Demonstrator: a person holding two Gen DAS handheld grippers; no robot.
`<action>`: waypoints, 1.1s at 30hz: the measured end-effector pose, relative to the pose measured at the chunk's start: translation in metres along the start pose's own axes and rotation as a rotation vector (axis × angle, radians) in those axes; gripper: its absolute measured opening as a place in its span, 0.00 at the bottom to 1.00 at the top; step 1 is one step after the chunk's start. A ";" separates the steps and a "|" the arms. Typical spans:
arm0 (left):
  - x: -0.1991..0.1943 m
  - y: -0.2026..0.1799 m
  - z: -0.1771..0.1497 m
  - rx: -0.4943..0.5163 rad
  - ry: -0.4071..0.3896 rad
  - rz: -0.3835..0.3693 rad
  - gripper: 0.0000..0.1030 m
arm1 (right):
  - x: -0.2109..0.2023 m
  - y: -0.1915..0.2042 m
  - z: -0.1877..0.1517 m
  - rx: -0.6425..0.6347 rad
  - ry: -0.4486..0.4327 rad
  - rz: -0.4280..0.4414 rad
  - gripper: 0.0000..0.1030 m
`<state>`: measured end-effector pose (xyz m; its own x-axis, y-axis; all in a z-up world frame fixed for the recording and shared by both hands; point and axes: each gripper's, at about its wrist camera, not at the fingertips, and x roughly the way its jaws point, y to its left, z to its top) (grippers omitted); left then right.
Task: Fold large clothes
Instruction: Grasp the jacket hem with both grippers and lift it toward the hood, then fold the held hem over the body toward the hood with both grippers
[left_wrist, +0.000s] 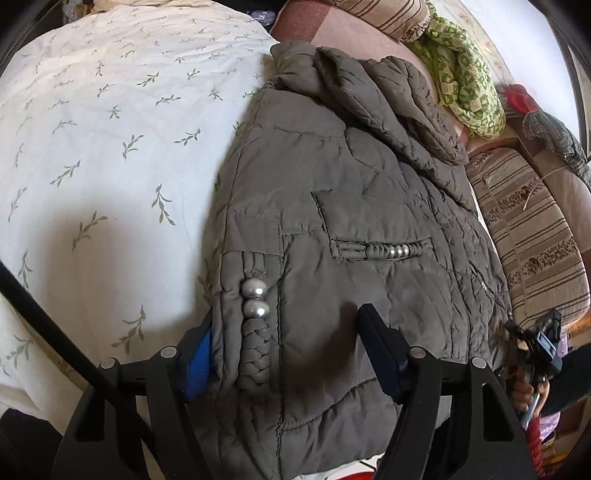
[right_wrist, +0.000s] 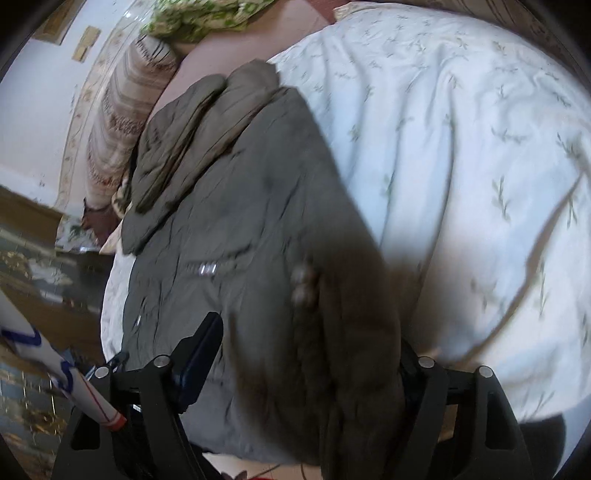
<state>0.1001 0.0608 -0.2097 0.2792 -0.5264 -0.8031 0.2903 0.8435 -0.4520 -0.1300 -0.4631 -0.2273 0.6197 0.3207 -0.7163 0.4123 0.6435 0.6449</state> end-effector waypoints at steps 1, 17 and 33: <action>0.001 -0.003 -0.001 0.006 -0.008 0.010 0.69 | 0.000 0.001 -0.004 0.001 0.004 0.007 0.75; -0.006 -0.011 -0.021 -0.019 -0.015 -0.021 0.61 | 0.002 -0.012 -0.023 0.066 -0.016 0.032 0.60; -0.139 -0.074 0.016 0.084 -0.162 -0.033 0.24 | -0.099 0.072 -0.018 -0.121 -0.139 0.172 0.19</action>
<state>0.0544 0.0695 -0.0586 0.4104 -0.5696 -0.7121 0.3755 0.8172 -0.4373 -0.1739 -0.4358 -0.1154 0.7630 0.3393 -0.5501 0.2155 0.6689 0.7114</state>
